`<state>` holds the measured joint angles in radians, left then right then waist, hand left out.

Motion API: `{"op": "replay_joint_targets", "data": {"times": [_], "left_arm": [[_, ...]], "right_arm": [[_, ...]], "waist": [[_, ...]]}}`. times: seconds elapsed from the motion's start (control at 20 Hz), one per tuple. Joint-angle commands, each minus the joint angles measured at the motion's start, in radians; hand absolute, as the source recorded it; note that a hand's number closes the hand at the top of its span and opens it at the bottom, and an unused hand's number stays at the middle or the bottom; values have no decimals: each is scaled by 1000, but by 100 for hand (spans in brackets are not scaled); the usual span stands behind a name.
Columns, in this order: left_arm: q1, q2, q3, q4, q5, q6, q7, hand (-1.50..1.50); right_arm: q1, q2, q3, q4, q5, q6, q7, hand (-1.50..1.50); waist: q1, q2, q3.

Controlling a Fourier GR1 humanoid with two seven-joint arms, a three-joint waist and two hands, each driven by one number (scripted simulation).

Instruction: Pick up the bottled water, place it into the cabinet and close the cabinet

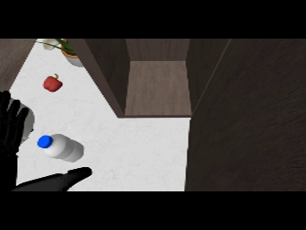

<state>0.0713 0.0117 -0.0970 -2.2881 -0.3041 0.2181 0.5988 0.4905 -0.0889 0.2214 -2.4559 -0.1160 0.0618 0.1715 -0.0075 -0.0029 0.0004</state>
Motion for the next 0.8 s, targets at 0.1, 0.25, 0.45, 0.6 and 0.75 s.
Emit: {"op": "replay_joint_targets", "data": {"times": [0.1,0.25,0.45,0.6,0.75], "left_arm": [[93,24,72,14,57,-20,-65,-150],[124,-11,8,93,-6,71,-170,-150],[147,-11,45,120,0,68,-216,-150],[99,32,152,189,58,46,-207,-150],[201,28,195,304,166,13,-405,-150]], "right_arm": [[138,7,75,-113,41,12,-26,-150],[151,-12,47,-177,15,2,7,-150],[229,-14,84,-145,37,37,-85,-150],[322,-47,64,-145,23,81,-175,-150],[328,-33,60,-95,42,65,-231,-150]], "waist": [[0,0,-1],[-2,0,-1],[-1,0,-1],[-11,-2,0],[-4,-2,-1]]}}
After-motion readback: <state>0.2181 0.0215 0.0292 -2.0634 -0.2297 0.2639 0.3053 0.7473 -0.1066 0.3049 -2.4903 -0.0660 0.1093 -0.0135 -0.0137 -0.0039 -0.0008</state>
